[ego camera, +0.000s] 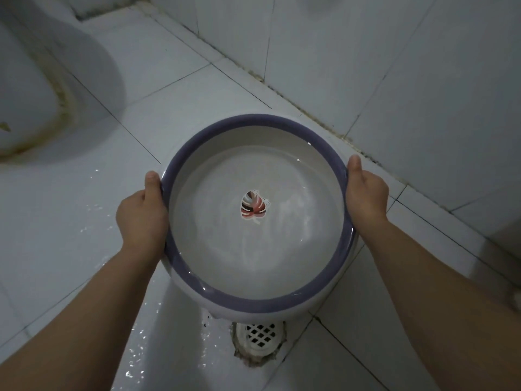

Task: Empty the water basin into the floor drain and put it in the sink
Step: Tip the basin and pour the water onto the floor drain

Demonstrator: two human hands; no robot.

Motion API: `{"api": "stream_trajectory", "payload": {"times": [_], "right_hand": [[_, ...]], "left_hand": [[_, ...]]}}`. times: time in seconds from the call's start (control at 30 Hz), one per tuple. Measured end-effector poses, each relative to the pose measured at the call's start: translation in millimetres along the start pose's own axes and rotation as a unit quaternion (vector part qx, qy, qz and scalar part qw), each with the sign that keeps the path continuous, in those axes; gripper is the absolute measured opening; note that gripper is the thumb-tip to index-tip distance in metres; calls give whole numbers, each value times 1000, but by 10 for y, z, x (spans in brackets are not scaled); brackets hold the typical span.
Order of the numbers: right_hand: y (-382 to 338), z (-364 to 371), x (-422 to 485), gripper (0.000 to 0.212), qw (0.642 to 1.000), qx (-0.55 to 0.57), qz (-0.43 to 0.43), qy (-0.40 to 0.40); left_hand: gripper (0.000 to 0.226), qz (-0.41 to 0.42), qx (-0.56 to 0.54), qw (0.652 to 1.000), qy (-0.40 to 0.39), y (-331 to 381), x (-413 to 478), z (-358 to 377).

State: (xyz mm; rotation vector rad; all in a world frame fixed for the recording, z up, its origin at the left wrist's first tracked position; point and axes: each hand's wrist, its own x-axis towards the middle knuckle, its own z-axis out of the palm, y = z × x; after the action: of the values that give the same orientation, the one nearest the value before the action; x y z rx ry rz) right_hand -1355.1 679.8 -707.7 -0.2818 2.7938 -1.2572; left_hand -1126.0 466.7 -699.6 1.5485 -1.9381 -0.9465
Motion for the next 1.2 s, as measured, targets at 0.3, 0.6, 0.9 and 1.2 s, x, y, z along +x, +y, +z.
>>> {"api": "stream_trajectory", "payload": {"times": [0.3,0.6,0.9,1.2], "right_hand": [[-13,-26,-32,60,1000,-4,-3,3],[-25,-54,-69,61,999,-27,-17,8],[-60,-69,-104,60,999,-33,-19,9],[-60,-70,-112,59,1000,-19,-21,10]], "left_hand": [[51,5,-2,1000,8,-19,-22,-4],[54,-19,-39,999,19,-20,-35,3],[62,-13,-49,998,26,-58,-27,-5],[61,-22,-66,997,23,-81,-23,-14]]}}
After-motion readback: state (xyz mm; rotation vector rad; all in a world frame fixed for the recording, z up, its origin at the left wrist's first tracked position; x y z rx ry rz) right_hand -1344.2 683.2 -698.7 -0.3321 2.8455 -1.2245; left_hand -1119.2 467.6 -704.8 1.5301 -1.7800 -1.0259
